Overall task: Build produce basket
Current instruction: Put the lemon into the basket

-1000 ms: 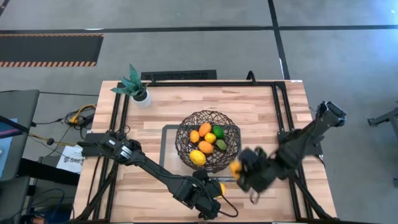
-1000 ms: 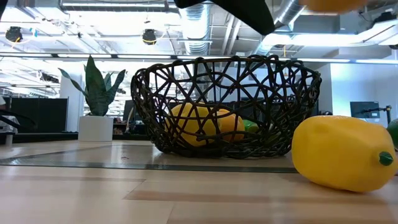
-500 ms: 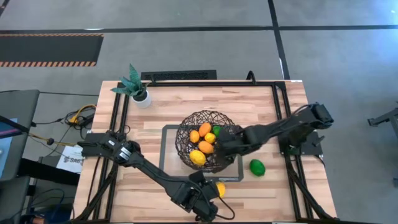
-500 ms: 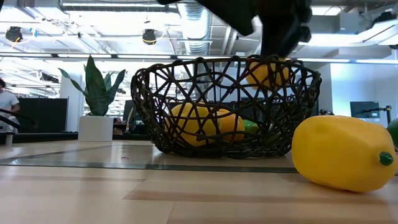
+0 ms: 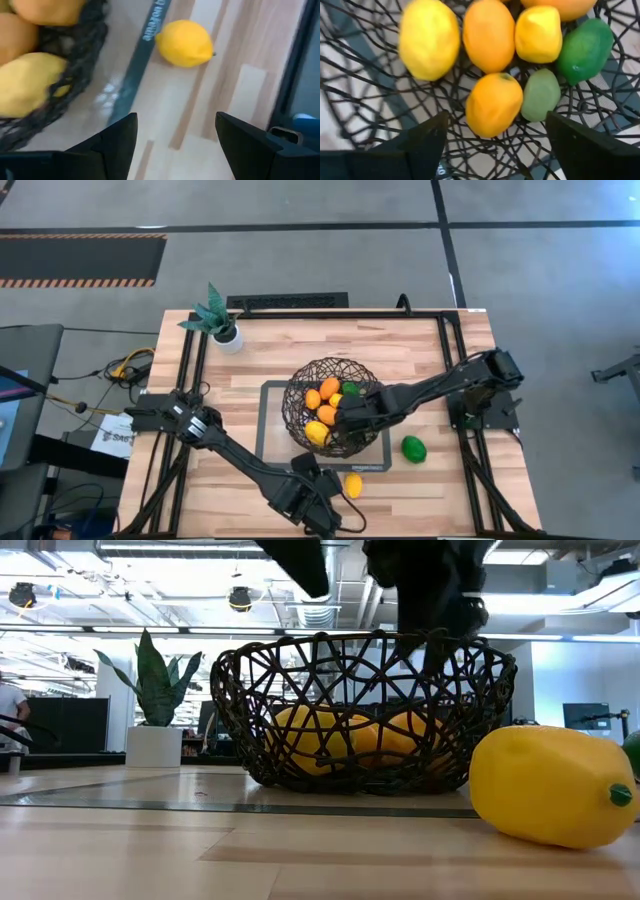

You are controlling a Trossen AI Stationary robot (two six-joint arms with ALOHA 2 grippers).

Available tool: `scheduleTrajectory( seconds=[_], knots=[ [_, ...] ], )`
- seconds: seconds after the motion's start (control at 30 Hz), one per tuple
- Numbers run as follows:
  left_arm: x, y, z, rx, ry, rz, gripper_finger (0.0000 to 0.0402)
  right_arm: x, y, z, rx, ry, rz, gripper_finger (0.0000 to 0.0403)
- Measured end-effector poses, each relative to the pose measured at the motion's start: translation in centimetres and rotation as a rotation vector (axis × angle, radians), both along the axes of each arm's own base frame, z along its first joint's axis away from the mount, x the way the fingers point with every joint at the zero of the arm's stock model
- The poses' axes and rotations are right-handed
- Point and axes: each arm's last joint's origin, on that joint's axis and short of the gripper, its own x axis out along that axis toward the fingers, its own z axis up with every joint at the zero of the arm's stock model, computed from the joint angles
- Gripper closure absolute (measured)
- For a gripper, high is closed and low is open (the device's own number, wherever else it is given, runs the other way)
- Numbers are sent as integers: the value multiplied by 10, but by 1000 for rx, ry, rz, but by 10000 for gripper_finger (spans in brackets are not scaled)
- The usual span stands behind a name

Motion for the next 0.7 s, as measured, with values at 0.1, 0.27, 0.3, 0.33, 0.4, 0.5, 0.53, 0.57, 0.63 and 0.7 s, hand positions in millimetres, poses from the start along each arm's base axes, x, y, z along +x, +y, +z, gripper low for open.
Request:
scheduleTrajectory(
  seconds=[0.1, 0.27, 0.3, 0.33, 0.4, 0.5, 0.53, 0.57, 0.63, 0.7],
  knots=[
    [-3, 1, 2, 18, 14, 2, 146, 0, 2, 18, 9, -31, 5, 42],
    [-13, 3, 8, 44, 51, 13, 146, -12, 25, 48, 34, -40, 15, 62],
    [-15, 2, 9, 52, 59, 13, 146, -17, 32, 54, 42, -39, 18, 74],
    [-16, 3, 9, 54, 58, 16, 146, -23, 39, 58, 44, -20, 15, 88],
    [-16, 3, 10, 62, 54, 23, 146, -39, 56, 62, 42, 41, -2, 124],
    [-17, 4, 10, 71, 64, 22, 146, -60, 81, 62, 55, 85, -70, 191],
    [-17, 4, 10, 78, 64, 14, 146, -65, 90, 61, 68, 83, -92, 218],
    [-17, 4, 10, 85, 64, 6, 146, -71, 99, 61, 82, 78, -114, 247],
    [-17, 5, 10, 95, 66, -10, 146, -78, 115, 59, 104, 54, -153, 308],
    [-16, 6, 10, 105, 70, -29, 146, -81, 129, 52, 94, 14, -184, 369]
  ],
)
